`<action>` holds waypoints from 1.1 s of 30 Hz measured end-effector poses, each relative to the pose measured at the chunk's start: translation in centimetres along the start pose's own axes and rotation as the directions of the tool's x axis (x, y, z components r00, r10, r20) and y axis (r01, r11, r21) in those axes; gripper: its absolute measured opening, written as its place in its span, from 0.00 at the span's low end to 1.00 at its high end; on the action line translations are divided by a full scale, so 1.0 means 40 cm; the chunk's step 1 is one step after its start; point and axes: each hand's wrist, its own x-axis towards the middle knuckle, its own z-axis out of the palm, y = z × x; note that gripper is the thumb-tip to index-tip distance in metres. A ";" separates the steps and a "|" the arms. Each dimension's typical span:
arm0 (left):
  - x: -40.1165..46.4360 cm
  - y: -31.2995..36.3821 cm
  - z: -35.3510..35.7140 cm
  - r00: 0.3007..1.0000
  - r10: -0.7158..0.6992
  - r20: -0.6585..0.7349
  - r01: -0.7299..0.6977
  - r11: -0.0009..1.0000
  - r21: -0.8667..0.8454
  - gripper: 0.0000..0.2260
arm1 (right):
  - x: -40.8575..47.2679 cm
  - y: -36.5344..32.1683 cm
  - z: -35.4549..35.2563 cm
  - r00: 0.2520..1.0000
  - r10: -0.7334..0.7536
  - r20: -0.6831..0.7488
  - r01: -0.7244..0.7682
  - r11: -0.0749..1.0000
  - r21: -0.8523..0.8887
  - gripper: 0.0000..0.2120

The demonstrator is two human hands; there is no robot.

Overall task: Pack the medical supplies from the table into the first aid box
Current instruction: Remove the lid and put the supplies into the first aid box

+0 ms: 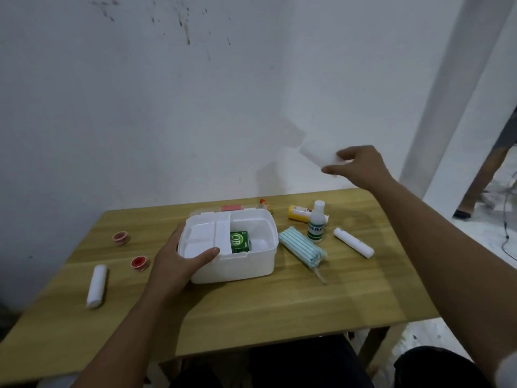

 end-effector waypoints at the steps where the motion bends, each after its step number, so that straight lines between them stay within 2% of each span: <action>1: -0.002 0.005 -0.003 1.000 0.004 0.004 -0.004 1.000 -0.002 0.45 | -0.009 -0.047 0.004 0.997 -0.043 0.067 0.043 0.999 0.007 0.35; 3: -0.008 0.015 -0.006 1.000 0.007 0.009 -0.007 1.000 -0.003 0.42 | -0.042 -0.132 0.029 0.964 -0.119 0.237 0.129 0.991 -0.028 0.35; 6: -0.012 0.030 -0.008 1.000 0.013 0.021 -0.012 1.000 -0.014 0.30 | -0.103 -0.204 0.115 0.870 -0.163 0.465 0.276 0.944 -0.184 0.35; 9: -0.013 0.027 -0.011 1.000 0.027 0.013 -0.027 1.000 -0.004 0.32 | -0.145 -0.217 0.218 0.797 -0.154 0.584 0.402 0.858 -0.321 0.34; 11: -0.010 0.022 -0.009 1.000 0.024 0.001 -0.024 1.000 0.003 0.39 | -0.164 -0.218 0.275 0.781 -0.159 0.604 0.432 0.835 -0.340 0.35; 13: -0.010 0.018 -0.007 0.999 0.033 -0.005 -0.033 0.999 0.004 0.40 | -0.176 -0.223 0.322 0.774 -0.189 0.605 0.464 0.818 -0.338 0.36; 18: -0.003 0.006 -0.004 0.999 0.039 -0.013 -0.039 0.999 0.008 0.42 | -0.193 -0.225 0.405 0.772 -0.240 0.589 0.522 0.768 -0.371 0.24; 23: 0.002 0.000 0.000 1.000 0.023 -0.018 -0.022 0.999 0.033 0.46 | -0.212 -0.228 0.440 0.773 -0.273 0.573 0.511 0.802 -0.309 0.24; 26: 0.004 -0.002 -0.001 1.000 0.012 -0.008 -0.011 0.999 0.050 0.48 | -0.213 -0.234 0.441 0.771 -0.291 0.566 0.511 0.814 -0.278 0.28; 33: 0.002 0.001 -0.001 1.000 0.023 0.000 -0.023 0.999 0.038 0.45 | -0.221 -0.225 0.426 0.782 -0.293 0.550 0.495 0.828 -0.263 0.33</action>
